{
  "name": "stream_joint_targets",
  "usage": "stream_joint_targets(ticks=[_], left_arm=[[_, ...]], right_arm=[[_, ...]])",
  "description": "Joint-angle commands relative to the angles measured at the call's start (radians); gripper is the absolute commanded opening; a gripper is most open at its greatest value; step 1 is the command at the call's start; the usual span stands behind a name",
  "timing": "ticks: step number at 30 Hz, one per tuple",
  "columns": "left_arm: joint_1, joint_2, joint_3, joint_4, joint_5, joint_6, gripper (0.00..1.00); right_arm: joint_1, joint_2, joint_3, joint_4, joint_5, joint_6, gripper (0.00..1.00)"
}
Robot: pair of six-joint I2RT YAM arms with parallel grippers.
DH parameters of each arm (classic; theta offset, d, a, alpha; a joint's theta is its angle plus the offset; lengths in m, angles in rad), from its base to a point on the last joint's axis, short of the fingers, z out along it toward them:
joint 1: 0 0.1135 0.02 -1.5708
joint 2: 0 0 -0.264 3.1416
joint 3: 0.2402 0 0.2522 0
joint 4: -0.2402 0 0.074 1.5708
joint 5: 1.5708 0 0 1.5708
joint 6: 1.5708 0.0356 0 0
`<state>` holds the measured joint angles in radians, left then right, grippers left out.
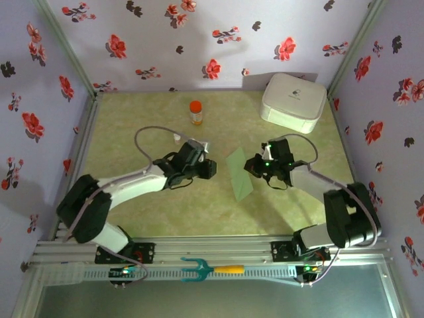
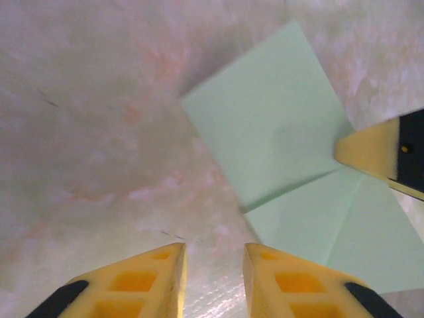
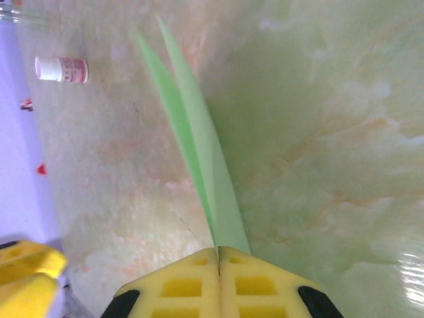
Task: Fold a paper plane with a square sheet of paper (pick it up from the middle)
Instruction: Turn over the paper at the center of the table.
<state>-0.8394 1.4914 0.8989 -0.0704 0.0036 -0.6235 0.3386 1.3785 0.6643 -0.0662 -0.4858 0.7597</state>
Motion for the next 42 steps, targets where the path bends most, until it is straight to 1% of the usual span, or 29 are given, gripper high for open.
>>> stream_joint_targets(ticks=[1,2,4,5,6,7,8,10,11,13,14,17,19,22,24,28,31,36,38,39,42], left_arm=[[0.003,-0.097,-0.041,-0.003,-0.184,0.029,0.32],[0.006,-0.125,-0.052,-0.003,-0.213,0.044,0.33],[0.013,-0.171,-0.073,0.002,-0.25,0.066,0.38],[0.017,-0.195,-0.085,0.005,-0.266,0.074,0.4],[0.021,-0.215,-0.096,0.005,-0.28,0.077,0.45],[0.027,-0.233,-0.105,0.01,-0.284,0.08,0.5],[0.033,-0.254,-0.12,0.016,-0.284,0.083,0.53],[0.05,-0.294,-0.148,0.021,-0.289,0.078,0.54],[0.06,-0.32,-0.168,0.028,-0.298,0.07,0.59],[0.077,-0.375,-0.203,0.028,-0.318,0.064,0.72],[0.082,-0.404,-0.221,0.023,-0.332,0.069,0.77],[0.099,-0.483,-0.263,-0.008,-0.382,0.074,0.99],[0.116,-0.525,-0.281,-0.027,-0.38,0.085,1.0],[0.137,-0.581,-0.301,-0.064,-0.366,0.082,1.0],[0.149,-0.629,-0.313,-0.081,-0.349,0.084,1.0],[0.169,-0.722,-0.351,-0.085,-0.35,0.078,1.0],[0.181,-0.77,-0.359,-0.109,-0.352,0.076,1.0],[0.186,-0.769,-0.334,-0.175,-0.354,0.058,1.0],[0.186,-0.763,-0.327,-0.183,-0.342,0.049,1.0],[0.186,-0.759,-0.324,-0.186,-0.334,0.042,1.0],[0.186,-0.741,-0.32,-0.177,-0.303,0.034,1.0]], right_arm=[[0.035,-0.073,0.071,-0.231,0.184,-0.115,0.02],[0.051,-0.088,0.09,-0.276,0.233,-0.136,0.02],[0.09,-0.112,0.129,-0.353,0.333,-0.181,0.02],[0.115,-0.122,0.149,-0.397,0.403,-0.202,0.01],[0.137,-0.127,0.175,-0.44,0.468,-0.215,0.01],[0.151,-0.129,0.194,-0.472,0.518,-0.226,0.01],[0.164,-0.131,0.212,-0.506,0.579,-0.232,0.01],[0.187,-0.128,0.247,-0.572,0.697,-0.238,0.0],[0.203,-0.128,0.265,-0.599,0.764,-0.242,0.0],[0.236,-0.121,0.291,-0.641,0.894,-0.252,0.0],[0.257,-0.115,0.303,-0.655,0.95,-0.258,0.0],[0.317,-0.084,0.336,-0.685,1.09,-0.271,0.0],[0.359,-0.05,0.358,-0.702,1.166,-0.274,0.0],[0.414,0.028,0.386,-0.702,1.238,-0.298,0.0],[0.436,0.104,0.423,-0.716,1.238,-0.284,0.0],[0.484,0.233,0.484,-0.708,1.21,-0.267,0.01],[0.514,0.317,0.533,-0.69,1.158,-0.26,0.01],[0.531,0.442,0.604,-0.617,0.902,-0.241,0.03],[0.535,0.47,0.631,-0.59,0.827,-0.245,0.07],[0.536,0.483,0.648,-0.584,0.764,-0.247,0.09],[0.527,0.477,0.657,-0.549,0.638,-0.249,0.13]])
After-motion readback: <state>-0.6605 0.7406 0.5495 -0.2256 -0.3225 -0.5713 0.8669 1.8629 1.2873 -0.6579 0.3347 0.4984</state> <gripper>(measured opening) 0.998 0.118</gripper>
